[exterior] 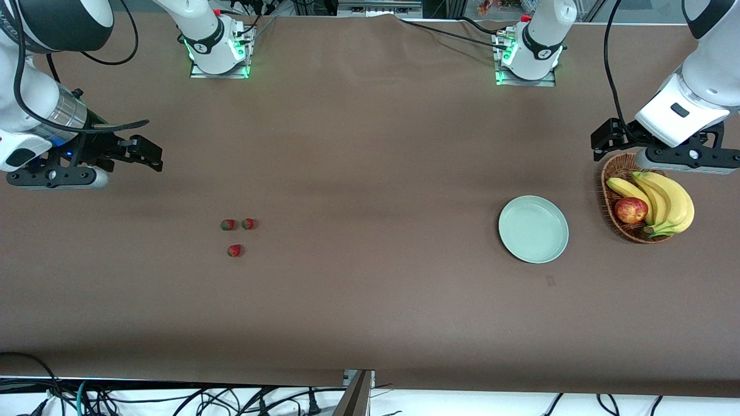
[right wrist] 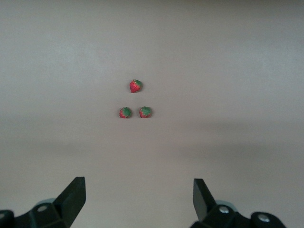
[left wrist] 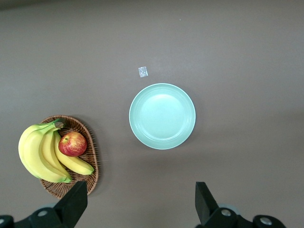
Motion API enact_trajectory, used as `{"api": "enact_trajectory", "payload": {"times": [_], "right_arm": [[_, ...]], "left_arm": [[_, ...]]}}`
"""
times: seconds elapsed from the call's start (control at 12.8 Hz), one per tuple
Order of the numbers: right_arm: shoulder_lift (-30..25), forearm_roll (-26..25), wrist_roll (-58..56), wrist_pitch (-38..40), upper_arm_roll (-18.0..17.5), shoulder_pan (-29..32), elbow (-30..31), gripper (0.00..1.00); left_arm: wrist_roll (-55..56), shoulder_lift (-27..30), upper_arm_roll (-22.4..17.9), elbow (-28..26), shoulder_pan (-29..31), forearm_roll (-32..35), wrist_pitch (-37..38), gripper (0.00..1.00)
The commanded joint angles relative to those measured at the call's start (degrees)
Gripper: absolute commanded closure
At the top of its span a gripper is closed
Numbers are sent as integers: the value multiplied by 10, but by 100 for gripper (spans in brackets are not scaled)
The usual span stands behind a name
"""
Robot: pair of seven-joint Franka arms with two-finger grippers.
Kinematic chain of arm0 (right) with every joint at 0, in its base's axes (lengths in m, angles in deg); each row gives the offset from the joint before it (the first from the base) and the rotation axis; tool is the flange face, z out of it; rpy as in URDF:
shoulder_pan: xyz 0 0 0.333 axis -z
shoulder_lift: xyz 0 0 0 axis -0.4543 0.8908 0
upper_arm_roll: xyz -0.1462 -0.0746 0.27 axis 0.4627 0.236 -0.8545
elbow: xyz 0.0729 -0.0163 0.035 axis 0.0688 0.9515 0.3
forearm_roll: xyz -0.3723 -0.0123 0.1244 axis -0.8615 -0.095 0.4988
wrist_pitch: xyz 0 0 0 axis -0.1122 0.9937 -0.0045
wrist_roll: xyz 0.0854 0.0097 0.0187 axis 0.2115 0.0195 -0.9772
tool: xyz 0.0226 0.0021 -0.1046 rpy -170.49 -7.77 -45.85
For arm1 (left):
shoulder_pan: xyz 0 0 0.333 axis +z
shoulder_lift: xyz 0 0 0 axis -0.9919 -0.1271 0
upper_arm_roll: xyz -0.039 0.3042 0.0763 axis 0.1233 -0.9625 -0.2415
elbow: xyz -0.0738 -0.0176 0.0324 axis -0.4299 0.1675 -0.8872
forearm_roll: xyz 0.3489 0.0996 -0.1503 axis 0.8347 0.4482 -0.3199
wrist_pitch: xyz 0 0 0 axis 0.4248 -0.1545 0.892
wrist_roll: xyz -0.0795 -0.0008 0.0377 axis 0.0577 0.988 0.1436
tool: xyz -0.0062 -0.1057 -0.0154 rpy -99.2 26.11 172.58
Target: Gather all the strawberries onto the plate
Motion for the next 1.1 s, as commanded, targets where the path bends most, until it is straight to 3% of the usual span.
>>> {"api": "enact_trajectory", "payload": {"times": [0.0, 0.78, 1.02], "right_arm": [[-3, 8, -1, -4, -2, 4, -2, 0], [7, 3, -1, -17, -1, 19, -4, 0], [32, 2, -1, -18, -1, 16, -4, 0]], "left_arm": [[-4, -9, -1, 20, -3, -10, 16, 0], [-4, -10, -1, 21, -4, -10, 16, 0], [-4, -10, -1, 21, -4, -8, 16, 0]]}}
